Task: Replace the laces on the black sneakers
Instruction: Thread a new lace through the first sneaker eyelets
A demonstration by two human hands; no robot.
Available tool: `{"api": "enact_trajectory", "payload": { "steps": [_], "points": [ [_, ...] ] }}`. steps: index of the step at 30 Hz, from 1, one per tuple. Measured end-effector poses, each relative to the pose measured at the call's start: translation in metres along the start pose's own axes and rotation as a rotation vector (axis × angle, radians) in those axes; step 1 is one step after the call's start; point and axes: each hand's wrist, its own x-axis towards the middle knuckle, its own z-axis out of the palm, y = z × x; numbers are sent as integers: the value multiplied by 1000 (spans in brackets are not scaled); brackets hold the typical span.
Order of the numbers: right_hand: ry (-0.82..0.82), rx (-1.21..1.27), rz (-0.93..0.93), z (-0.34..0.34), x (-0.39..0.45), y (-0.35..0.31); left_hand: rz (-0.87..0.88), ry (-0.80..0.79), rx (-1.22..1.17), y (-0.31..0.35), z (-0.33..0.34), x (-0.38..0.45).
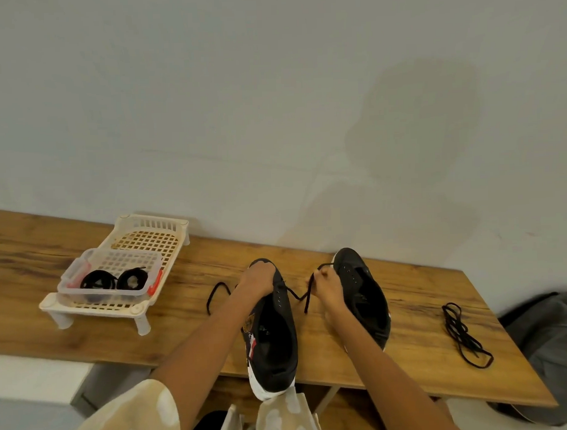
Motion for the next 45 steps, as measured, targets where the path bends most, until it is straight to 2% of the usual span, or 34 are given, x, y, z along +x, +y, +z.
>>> {"api": "enact_trajectory", "payload": {
  "steps": [7,9,11,12,15,17,20,23,26,31,34,37,40,41,43,45],
  "points": [
    [-8,-452,-107,-7,-14,16,7,51,48,3,10,7],
    [40,-672,-264,-9,-16,7,-3,118,-60,-2,13,9],
    [50,-776,-491,-7,-17,-8,-56,192,-261,-12,17,12],
    [-3,-769,-559,-4,-17,-17,-109,222,-391,-18,19,13],
    [-301,-786,-553,14,-14,-36,-282,304,-853,-32,24,17],
    [-441,-854,-543,25,-17,-41,-387,354,-1118,-36,27,17],
    [-435,-877,-490,36,-16,-40,-469,415,-1311,-37,31,13],
    [-355,-856,-414,43,-11,-39,-424,433,-1320,-33,34,9],
    [-289,-938,-448,48,-8,-53,-337,402,-1276,-27,34,1],
    [-191,-736,-540,55,-7,-112,-190,518,-1153,-26,50,-5],
    [-198,-761,-528,62,-7,-134,-137,513,-1147,-22,54,-6],
    [-295,-573,-377,69,-3,-125,-140,480,-1042,-21,50,-4],
    [-292,-504,-384,67,-3,-111,-139,439,-963,-19,44,-1],
    [-302,-514,-405,63,-5,-109,-159,412,-1014,-17,41,-3],
    [-338,-595,-450,54,-8,-105,-238,332,-1266,-12,36,-7],
    [-412,-765,-445,41,-10,-95,-280,266,-1518,-11,31,-9]
  ]
}}
